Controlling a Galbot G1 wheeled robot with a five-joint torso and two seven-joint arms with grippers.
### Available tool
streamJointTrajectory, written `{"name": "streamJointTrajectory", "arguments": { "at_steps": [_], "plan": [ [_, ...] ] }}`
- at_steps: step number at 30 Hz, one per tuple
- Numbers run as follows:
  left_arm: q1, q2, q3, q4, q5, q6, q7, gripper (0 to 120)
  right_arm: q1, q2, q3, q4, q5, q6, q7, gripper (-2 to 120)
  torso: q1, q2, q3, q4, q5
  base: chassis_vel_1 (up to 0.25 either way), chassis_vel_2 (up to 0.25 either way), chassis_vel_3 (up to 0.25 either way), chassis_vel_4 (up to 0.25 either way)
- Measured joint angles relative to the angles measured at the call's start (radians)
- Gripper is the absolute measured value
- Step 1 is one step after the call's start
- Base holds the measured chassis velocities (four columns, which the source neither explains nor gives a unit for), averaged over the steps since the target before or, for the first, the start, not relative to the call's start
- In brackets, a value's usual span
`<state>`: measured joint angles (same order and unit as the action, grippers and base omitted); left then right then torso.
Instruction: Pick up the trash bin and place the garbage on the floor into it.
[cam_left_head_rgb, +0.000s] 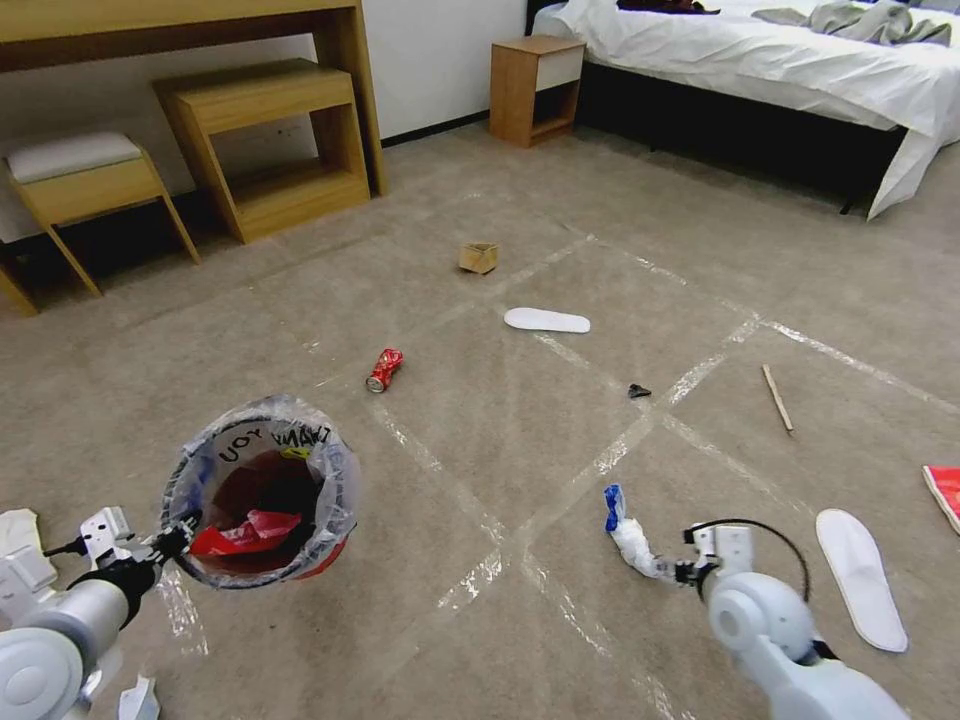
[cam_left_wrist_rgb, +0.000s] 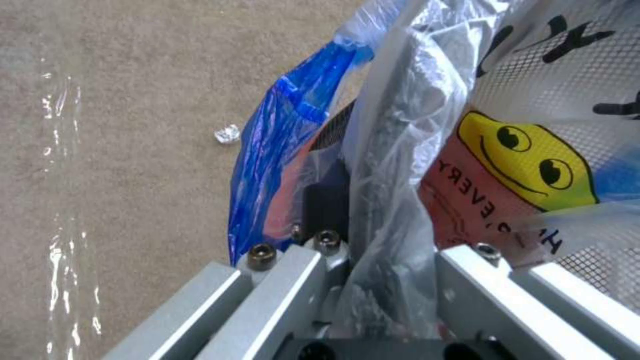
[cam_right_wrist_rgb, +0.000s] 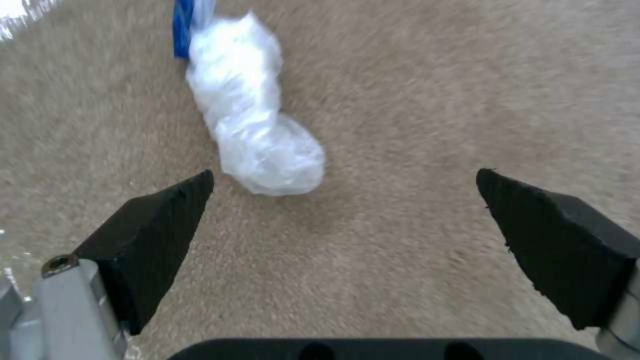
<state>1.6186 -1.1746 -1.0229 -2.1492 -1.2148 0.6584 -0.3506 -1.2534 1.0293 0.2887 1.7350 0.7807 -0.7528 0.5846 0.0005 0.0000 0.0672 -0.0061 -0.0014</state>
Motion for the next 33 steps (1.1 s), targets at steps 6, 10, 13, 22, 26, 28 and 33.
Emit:
{"name": "streamJointTrajectory", "arguments": {
  "at_steps": [6, 10, 13, 22, 26, 28, 33],
  "plan": [
    [0.014, -0.001, -0.001, 0.001, 0.004, -0.003, 0.004, 0, 0.113, 0.045, -0.081, -0.160, -0.058, 0.009, -0.065, 100, 0.000, 0.000, 0.000, -0.0001, 0.0000, 0.000, 0.000, 0.000, 0.000],
    [0.016, 0.001, -0.002, 0.002, 0.004, -0.004, 0.004, 0, 0.136, 0.069, -0.101, -0.190, -0.068, 0.011, -0.076, 100, 0.000, 0.000, 0.000, -0.0001, 0.0000, 0.000, 0.000, 0.000, 0.000],
    [0.016, 0.001, -0.002, 0.002, 0.004, -0.005, 0.004, 0, 0.154, 0.087, -0.110, -0.222, -0.088, 0.023, -0.087, 100, 0.000, 0.000, 0.000, -0.0001, -0.0001, 0.000, 0.000, 0.000, 0.000],
    [0.023, 0.000, -0.003, 0.005, 0.006, -0.008, 0.007, 0, 0.202, 0.132, -0.120, -0.309, -0.139, 0.071, -0.122, 100, 0.000, 0.000, 0.000, -0.0001, 0.0000, 0.000, 0.000, 0.000, 0.000],
    [0.026, 0.002, -0.006, 0.006, 0.007, -0.011, 0.009, 0, 0.220, 0.153, -0.127, -0.342, -0.167, 0.090, -0.137, 100, 0.000, 0.000, 0.000, -0.0002, -0.0001, 0.000, 0.000, 0.000, 0.000],
    [0.028, 0.003, -0.008, 0.006, 0.007, -0.012, 0.010, 0, 0.227, 0.163, -0.129, -0.360, -0.180, 0.100, -0.141, 100, 0.000, 0.000, 0.000, -0.0001, -0.0001, 0.000, 0.000, 0.000, 0.000],
    [0.033, 0.005, -0.010, 0.009, 0.008, -0.015, 0.013, 0, 0.245, 0.187, -0.131, -0.415, -0.216, 0.128, -0.156, 89, 0.000, 0.000, 0.000, -0.0001, -0.0001, 0.000, 0.000, 0.000, 0.000]
  ]
}}
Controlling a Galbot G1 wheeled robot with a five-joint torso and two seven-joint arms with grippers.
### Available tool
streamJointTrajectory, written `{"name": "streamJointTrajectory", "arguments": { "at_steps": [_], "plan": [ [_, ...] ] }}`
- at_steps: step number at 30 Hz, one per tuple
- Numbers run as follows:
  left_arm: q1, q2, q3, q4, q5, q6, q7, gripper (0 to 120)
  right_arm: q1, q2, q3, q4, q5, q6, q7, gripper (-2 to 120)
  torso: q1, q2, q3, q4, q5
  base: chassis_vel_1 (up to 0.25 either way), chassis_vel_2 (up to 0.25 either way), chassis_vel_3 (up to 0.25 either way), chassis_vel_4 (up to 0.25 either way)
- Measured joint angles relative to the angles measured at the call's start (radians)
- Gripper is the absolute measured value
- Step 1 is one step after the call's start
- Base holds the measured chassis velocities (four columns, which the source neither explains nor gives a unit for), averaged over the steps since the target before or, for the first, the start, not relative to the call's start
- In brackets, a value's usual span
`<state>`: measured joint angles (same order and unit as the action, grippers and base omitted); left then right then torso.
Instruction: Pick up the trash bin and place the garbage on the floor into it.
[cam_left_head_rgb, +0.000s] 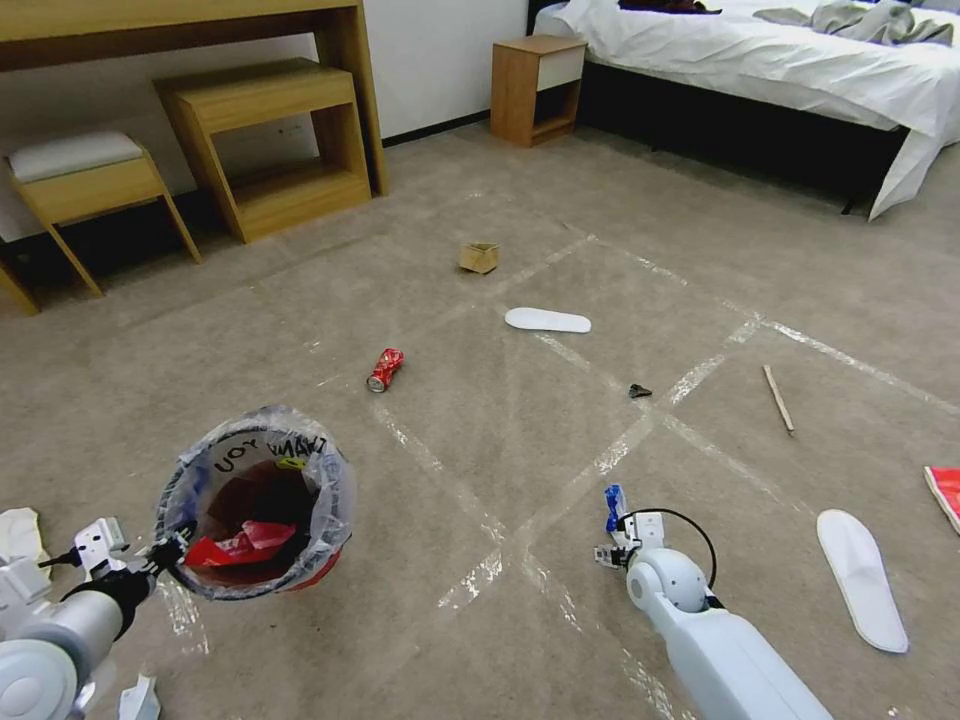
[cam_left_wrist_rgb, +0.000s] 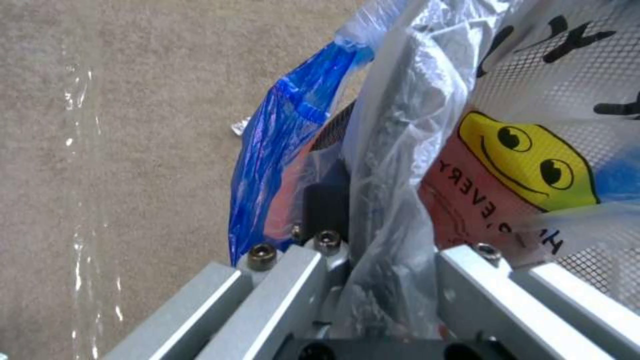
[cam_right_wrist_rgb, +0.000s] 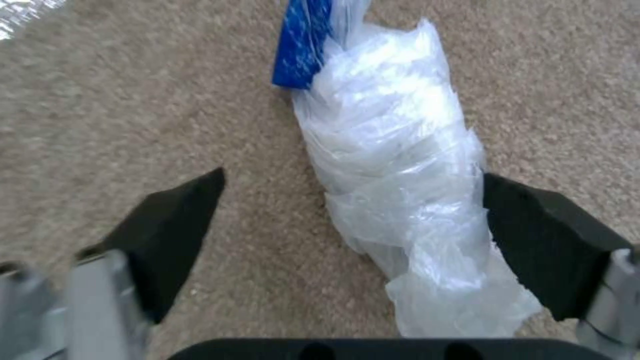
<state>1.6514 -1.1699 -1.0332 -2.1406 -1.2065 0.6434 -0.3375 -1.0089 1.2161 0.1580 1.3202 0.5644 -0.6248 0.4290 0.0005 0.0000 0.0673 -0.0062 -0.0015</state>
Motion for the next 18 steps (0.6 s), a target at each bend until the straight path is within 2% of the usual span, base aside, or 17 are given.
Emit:
{"name": "streamJointTrajectory", "arguments": {
  "at_steps": [6, 8, 9, 11, 12, 16, 17, 18],
  "plan": [
    [0.001, 0.001, 0.000, 0.010, 0.008, -0.003, 0.005, 0, 0.010, 0.011, 0.004, -0.039, -0.019, 0.023, -0.008, 76, 0.000, 0.000, 0.000, 0.0000, 0.0001, 0.000, 0.000, 0.000, 0.000],
    [0.000, 0.000, 0.003, 0.015, 0.013, -0.004, 0.008, 0, 0.010, 0.010, 0.008, -0.043, -0.024, 0.033, -0.010, 64, 0.000, 0.000, 0.000, 0.0000, 0.0001, 0.000, 0.000, 0.000, 0.000],
    [0.000, 0.000, 0.003, 0.015, 0.013, -0.004, 0.008, 0, 0.010, 0.010, 0.008, -0.043, -0.024, 0.033, -0.010, 64, 0.000, 0.000, 0.000, 0.0000, 0.0001, 0.000, 0.000, 0.000, 0.000],
    [-0.004, 0.000, 0.008, 0.020, 0.015, -0.005, 0.009, 0, 0.008, 0.007, 0.012, -0.046, -0.033, 0.048, -0.013, 54, 0.000, 0.000, 0.000, 0.0000, 0.0000, 0.000, 0.000, 0.000, 0.000],
    [-0.004, 0.000, 0.008, 0.020, 0.015, -0.005, 0.009, 0, 0.008, 0.007, 0.012, -0.046, -0.033, 0.048, -0.013, 54, 0.000, 0.000, 0.000, 0.0000, 0.0000, 0.000, 0.000, 0.000, 0.000],
    [-0.014, 0.001, 0.016, 0.026, 0.017, -0.005, 0.010, 0, -0.003, 0.001, 0.019, -0.039, -0.040, 0.059, -0.020, 36, 0.000, 0.000, 0.000, -0.0001, 0.0001, 0.000, 0.000, 0.000, 0.000],
    [-0.014, 0.001, 0.016, 0.026, 0.017, -0.005, 0.010, 0, -0.003, 0.001, 0.019, -0.039, -0.040, 0.059, -0.020, 36, 0.000, 0.000, 0.000, -0.0001, 0.0001, 0.000, 0.000, 0.000, 0.000],
    [-0.016, 0.002, 0.017, 0.027, 0.017, -0.005, 0.010, 0, -0.007, 0.000, 0.020, -0.038, -0.044, 0.067, -0.023, 29, 0.000, 0.000, 0.000, -0.0001, 0.0001, 0.000, 0.000, 0.000, 0.000]
  ]
}}
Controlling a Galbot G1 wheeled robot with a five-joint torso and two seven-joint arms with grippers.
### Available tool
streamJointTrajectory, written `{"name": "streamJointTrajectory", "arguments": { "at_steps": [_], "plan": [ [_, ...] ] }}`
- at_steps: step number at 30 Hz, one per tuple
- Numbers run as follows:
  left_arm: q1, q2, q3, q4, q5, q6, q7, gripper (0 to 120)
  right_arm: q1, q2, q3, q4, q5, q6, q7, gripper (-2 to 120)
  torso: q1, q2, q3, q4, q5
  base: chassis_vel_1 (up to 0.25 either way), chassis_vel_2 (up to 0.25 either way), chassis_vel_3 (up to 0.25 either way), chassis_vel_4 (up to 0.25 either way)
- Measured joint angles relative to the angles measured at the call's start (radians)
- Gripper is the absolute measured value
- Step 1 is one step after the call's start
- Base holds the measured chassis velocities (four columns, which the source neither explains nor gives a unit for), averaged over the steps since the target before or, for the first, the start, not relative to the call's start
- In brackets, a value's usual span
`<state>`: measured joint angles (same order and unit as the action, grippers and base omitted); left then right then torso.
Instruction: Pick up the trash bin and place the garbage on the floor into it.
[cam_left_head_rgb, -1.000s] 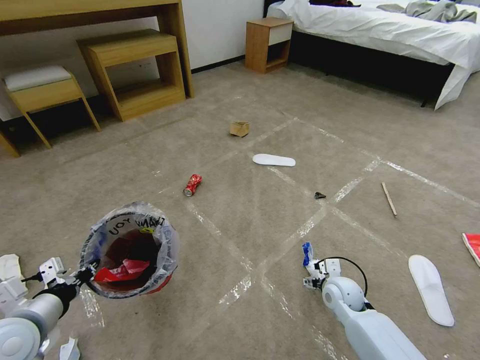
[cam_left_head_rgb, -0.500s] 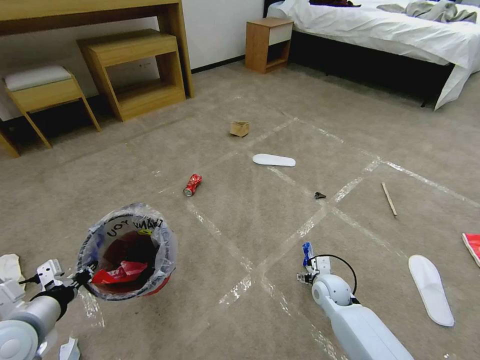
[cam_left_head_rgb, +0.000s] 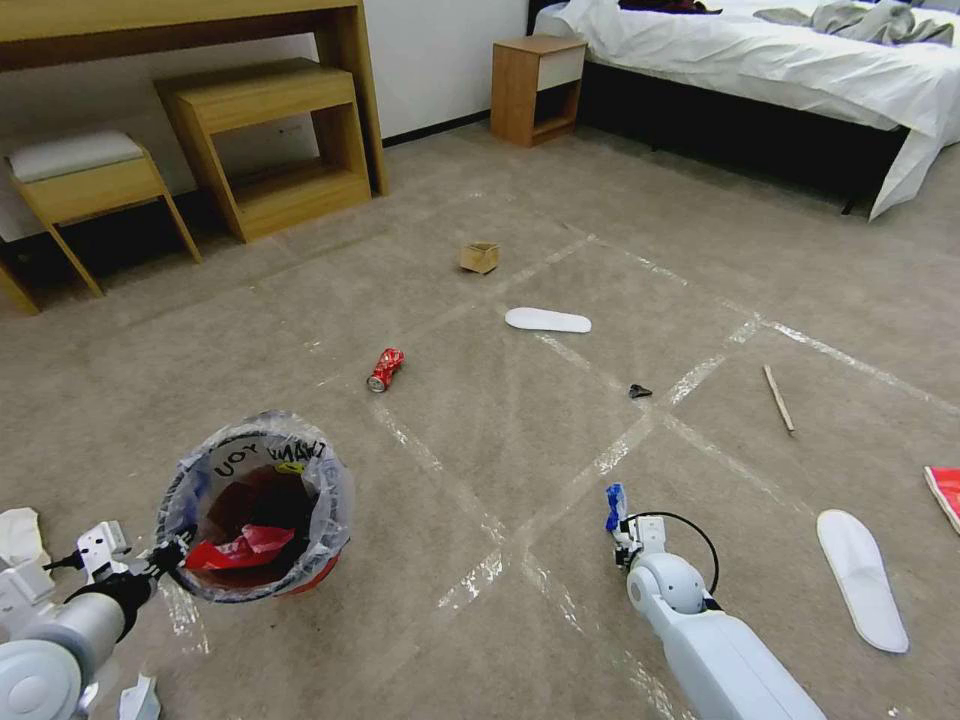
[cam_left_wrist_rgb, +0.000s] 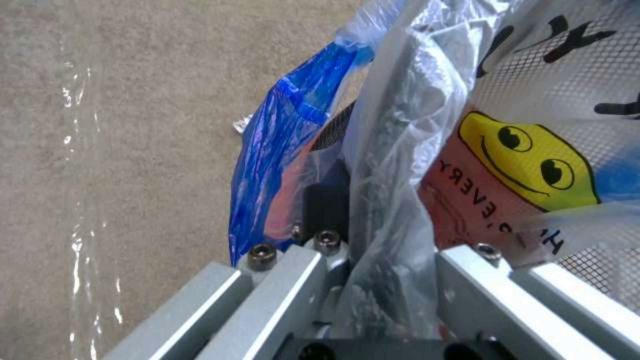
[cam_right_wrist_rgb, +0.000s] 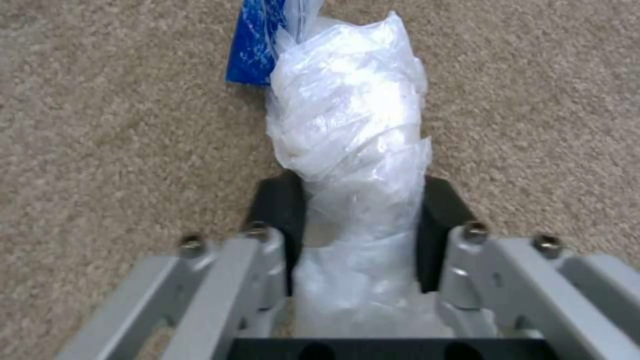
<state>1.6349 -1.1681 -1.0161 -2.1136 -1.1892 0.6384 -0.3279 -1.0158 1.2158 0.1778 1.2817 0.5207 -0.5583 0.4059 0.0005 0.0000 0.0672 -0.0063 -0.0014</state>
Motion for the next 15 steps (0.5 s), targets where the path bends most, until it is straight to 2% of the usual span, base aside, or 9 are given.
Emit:
{"name": "streamJointTrajectory", "arguments": {
  "at_steps": [3, 5, 6, 8, 10, 12, 13, 15],
  "plan": [
    [-0.002, 0.001, 0.001, 0.002, 0.000, 0.000, 0.000, 0, -0.006, -0.003, 0.002, 0.001, -0.005, 0.013, -0.009, 20, 0.000, 0.000, 0.000, 0.0001, 0.0002, 0.000, 0.000, 0.000, 0.000],
    [-0.003, 0.003, 0.001, 0.004, 0.000, 0.000, 0.000, 0, -0.016, -0.013, 0.003, 0.013, -0.002, 0.041, -0.022, 10, 0.000, 0.000, 0.000, 0.0001, 0.0001, 0.000, 0.000, 0.000, 0.000],
    [-0.003, 0.003, 0.001, 0.004, 0.000, 0.000, 0.000, 0, -0.016, -0.013, 0.003, 0.013, -0.002, 0.041, -0.022, 10, 0.000, 0.000, 0.000, 0.0001, 0.0001, 0.000, 0.000, 0.000, 0.000],
    [-0.005, 0.004, 0.001, 0.004, 0.000, 0.000, 0.000, 0, -0.032, -0.030, 0.009, 0.048, 0.020, 0.085, -0.041, 1, 0.000, 0.000, 0.000, 0.0000, 0.0002, 0.000, 0.000, 0.000, 0.000],
    [-0.005, 0.005, 0.001, 0.004, 0.000, 0.000, 0.000, 0, -0.043, -0.041, 0.013, 0.070, 0.035, 0.114, -0.056, 0, 0.000, 0.000, 0.000, 0.0001, 0.0002, 0.000, 0.000, 0.000, 0.000],
    [-0.005, 0.005, 0.001, -0.001, 0.000, 0.000, -0.002, 0, -0.066, -0.071, 0.025, 0.123, 0.062, 0.185, -0.105, 0, 0.000, 0.000, 0.000, 0.0001, 0.0001, 0.000, 0.000, 0.000, 0.000],
    [-0.005, 0.005, 0.001, -0.001, 0.000, 0.000, -0.002, 0, -0.066, -0.071, 0.025, 0.123, 0.062, 0.185, -0.105, 0, 0.000, 0.000, 0.000, 0.0001, 0.0001, 0.000, 0.000, 0.000, 0.000],
    [-0.004, 0.006, 0.001, -0.011, -0.003, 0.001, -0.005, 0, -0.087, -0.110, 0.037, 0.187, 0.077, 0.289, -0.160, 0, 0.000, 0.000, 0.000, -0.0001, 0.0002, 0.000, 0.000, 0.000, 0.000]
  ]
}}
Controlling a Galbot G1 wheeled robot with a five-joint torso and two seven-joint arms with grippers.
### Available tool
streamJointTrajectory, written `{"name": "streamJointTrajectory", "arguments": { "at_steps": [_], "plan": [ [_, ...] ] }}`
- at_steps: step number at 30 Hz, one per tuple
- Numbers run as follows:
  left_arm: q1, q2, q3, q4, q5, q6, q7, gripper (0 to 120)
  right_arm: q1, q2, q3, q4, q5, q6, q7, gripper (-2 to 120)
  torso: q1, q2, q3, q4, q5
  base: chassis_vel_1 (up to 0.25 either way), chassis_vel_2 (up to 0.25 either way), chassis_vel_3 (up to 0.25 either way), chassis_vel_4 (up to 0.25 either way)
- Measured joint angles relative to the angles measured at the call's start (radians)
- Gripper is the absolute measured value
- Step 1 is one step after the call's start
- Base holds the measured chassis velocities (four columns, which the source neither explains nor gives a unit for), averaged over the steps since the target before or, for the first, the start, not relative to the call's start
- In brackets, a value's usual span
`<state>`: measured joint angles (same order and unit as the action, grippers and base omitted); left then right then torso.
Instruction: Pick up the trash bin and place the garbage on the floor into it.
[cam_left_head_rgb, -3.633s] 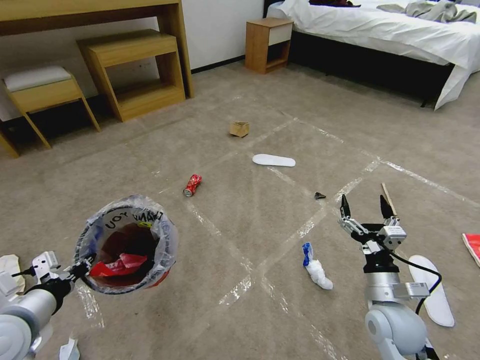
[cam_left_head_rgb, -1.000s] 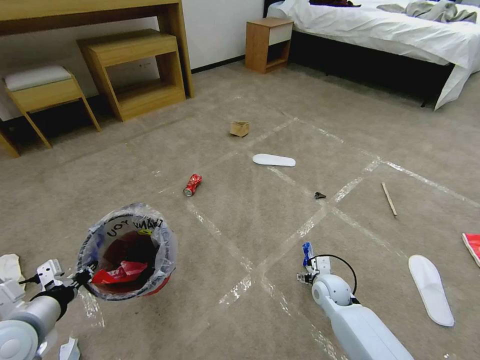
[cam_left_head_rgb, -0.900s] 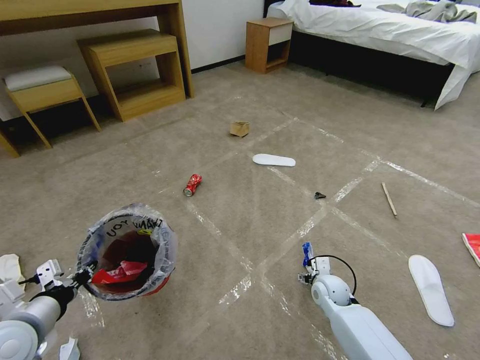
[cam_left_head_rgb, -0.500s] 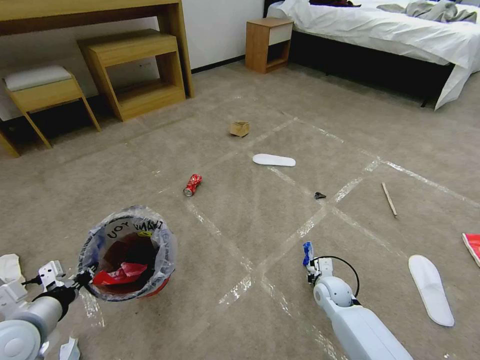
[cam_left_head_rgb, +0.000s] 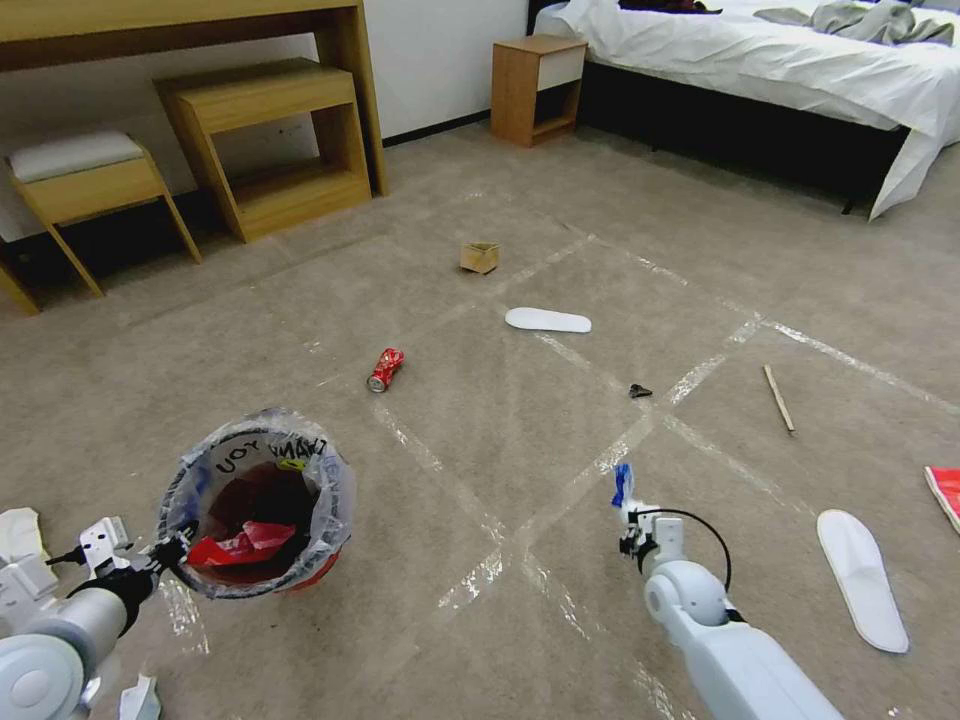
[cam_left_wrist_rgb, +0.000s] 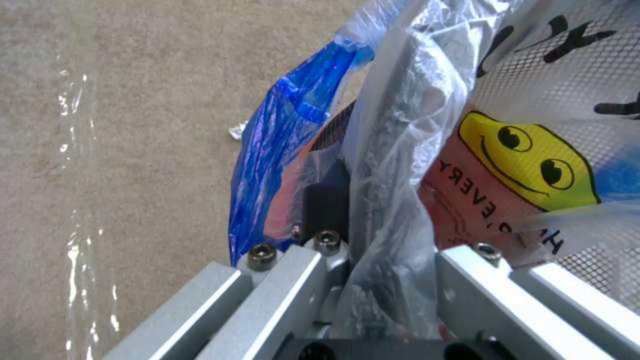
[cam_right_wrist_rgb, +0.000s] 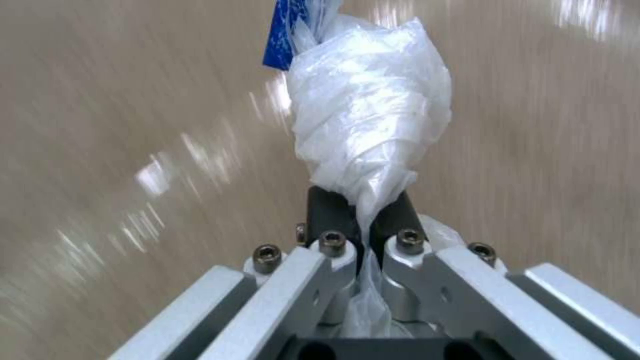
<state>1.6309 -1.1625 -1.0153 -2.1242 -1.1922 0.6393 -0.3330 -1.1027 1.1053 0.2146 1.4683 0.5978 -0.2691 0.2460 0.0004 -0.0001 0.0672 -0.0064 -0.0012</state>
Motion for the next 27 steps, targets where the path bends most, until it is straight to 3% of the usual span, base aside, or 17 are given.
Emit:
{"name": "streamJointTrajectory", "arguments": {
  "at_steps": [2, 11, 15, 24, 27],
  "plan": [
    [0.001, 0.001, -0.001, -0.007, -0.005, 0.002, -0.004, 0, -0.008, -0.034, 0.006, 0.066, 0.022, 0.079, -0.044, 0, 0.000, 0.000, 0.000, 0.0000, -0.0001, 0.000, 0.000, 0.000, 0.000],
    [-0.009, 0.012, -0.001, -0.038, -0.044, 0.011, -0.021, 0, 0.018, -0.148, -0.014, 0.298, 0.129, 0.273, -0.182, 0, 0.000, 0.000, 0.000, 0.0002, -0.0001, 0.000, 0.000, 0.000, 0.000],
    [-0.022, 0.036, 0.018, -0.057, -0.074, 0.023, -0.036, 0, 0.089, -0.218, -0.105, 0.416, 0.226, 0.415, -0.253, 0, 0.000, 0.000, 0.000, 0.0001, -0.0001, 0.000, 0.000, 0.000, 0.000],
    [-0.050, 0.082, 0.054, -0.059, -0.118, 0.040, -0.057, 0, 0.283, -0.253, -0.326, 0.526, 0.333, 0.476, -0.302, 0, 0.000, 0.000, 0.000, 0.0001, -0.0005, 0.000, 0.000, 0.000, 0.000],
    [-0.056, 0.100, 0.061, -0.050, -0.135, 0.044, -0.062, 0, 0.439, -0.236, -0.483, 0.529, 0.389, 0.478, -0.298, 0, 0.000, 0.000, 0.000, 0.0001, -0.0008, 0.000, 0.000, 0.000, 0.000]
  ]
}}
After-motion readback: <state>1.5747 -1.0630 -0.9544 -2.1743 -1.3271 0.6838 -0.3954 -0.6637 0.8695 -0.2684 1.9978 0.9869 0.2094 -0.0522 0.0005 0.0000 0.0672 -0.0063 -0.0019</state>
